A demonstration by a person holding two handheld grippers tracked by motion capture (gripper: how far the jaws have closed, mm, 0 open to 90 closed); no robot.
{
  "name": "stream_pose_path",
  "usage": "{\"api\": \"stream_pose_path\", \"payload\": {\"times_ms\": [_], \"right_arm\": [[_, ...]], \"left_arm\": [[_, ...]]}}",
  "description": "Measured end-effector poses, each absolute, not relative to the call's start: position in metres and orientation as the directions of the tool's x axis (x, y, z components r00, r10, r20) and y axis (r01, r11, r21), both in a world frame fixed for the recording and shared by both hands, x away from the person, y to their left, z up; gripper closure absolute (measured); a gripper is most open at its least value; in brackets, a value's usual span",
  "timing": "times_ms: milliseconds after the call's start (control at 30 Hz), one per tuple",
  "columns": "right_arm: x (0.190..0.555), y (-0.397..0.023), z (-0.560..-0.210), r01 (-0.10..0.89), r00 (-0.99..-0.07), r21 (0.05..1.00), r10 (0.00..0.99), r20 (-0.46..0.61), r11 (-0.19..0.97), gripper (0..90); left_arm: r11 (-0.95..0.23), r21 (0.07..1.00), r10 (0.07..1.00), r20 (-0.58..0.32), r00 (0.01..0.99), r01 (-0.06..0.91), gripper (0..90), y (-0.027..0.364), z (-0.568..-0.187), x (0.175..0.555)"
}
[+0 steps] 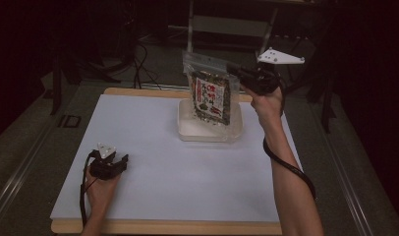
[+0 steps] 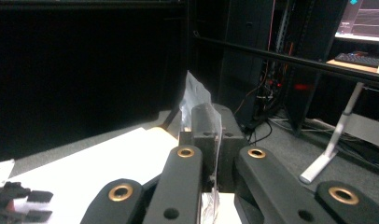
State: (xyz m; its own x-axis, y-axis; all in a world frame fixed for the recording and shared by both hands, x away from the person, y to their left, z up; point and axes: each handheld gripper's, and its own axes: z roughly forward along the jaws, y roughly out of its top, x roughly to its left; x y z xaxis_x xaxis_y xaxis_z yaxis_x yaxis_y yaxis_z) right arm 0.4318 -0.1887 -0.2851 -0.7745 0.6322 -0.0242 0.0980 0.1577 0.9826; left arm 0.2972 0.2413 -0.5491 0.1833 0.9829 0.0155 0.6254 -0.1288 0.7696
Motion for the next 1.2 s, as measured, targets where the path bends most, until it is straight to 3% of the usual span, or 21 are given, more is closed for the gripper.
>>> {"api": "stream_pose_path", "payload": {"times_ms": [633, 1200], "right_arm": [[0.453, -0.165, -0.298, 0.119, -0.757, 0.984, 0.654, 0.004, 0.131, 89.8], [0.469, -0.154, -0.329, 0.146, -0.776, 0.985, 0.628, 0.058, 0.09, 89.8]], "left_arm": [[-0.129, 0.771, 0.982, 0.014, 0.187, 0.623, 49.2, 0.242, -0.549, 0.297], [-0.112, 0.777, 0.984, -0.002, 0.18, 0.62, 49.0, 0.243, -0.549, 0.296]]}}
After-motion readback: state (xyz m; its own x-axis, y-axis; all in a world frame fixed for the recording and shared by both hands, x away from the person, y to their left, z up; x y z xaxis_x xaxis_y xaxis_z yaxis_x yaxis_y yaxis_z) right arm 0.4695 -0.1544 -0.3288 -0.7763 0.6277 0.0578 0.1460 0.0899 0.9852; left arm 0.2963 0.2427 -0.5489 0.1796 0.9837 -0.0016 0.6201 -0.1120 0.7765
